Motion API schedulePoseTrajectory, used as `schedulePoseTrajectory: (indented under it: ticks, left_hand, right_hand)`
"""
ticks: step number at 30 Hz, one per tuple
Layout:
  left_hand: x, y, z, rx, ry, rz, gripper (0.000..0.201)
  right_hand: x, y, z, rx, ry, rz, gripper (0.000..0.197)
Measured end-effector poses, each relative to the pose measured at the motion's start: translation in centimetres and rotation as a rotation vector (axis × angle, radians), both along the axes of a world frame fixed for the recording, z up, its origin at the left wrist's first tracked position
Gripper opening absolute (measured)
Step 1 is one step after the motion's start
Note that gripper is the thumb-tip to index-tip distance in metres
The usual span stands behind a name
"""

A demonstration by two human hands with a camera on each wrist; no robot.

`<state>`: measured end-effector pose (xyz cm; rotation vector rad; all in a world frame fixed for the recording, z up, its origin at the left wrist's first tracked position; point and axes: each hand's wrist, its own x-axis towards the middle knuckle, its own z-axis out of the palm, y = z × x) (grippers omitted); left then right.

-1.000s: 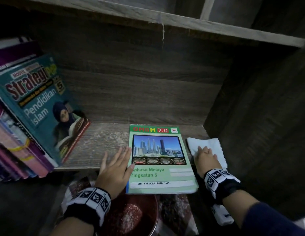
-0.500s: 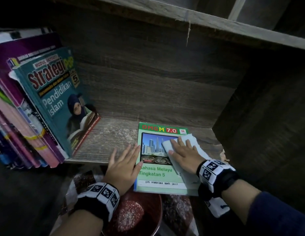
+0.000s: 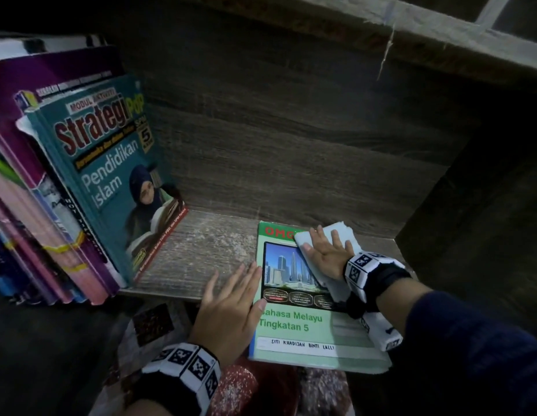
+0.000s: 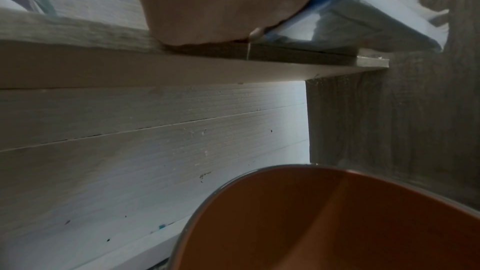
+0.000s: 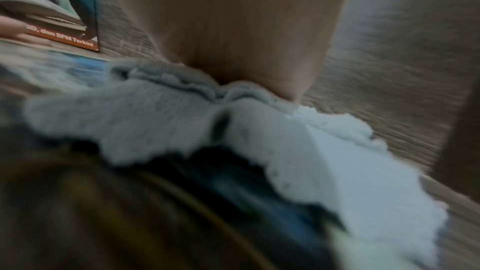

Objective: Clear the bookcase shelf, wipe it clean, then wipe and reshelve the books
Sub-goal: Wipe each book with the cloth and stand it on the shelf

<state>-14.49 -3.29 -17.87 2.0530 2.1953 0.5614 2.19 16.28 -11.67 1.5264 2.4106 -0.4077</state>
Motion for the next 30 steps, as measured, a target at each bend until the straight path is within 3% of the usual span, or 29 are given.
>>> schedulePoseTrajectory:
  ticks: [7,12,21,25,30]
  left_hand:
    - [-1.4,0.4,0.1,0.032,0.077,0.137,0.055]
    - [-2.8,0.5,0.0,0.06,0.11,0.126,0.047]
    - [-2.2,0.5,0.7,-0.152,0.115,0.183,0.07]
    - [-2.2,0.8,0.8,-0.159,0.118,0.198,0.081]
    - [-2.1,0.9,1.2,-0.206,0.091,0.203,0.082]
  right_hand:
    - [-4.5,-0.4,-0.6,0.008,0.048,0.087,0.064]
    - [-5.4,-2.5,-0.2,-0.018,0.027,0.17,0.061]
    - [-1.7,-9.3,0.5,-0.095,0.007,0.251,0.056]
    - [-0.1,-12.9,0.5,-0.11,0.007,0.314,0.059]
    - [3.5,-16.0,1.0,-0.086,-0.138,0.456,0.064]
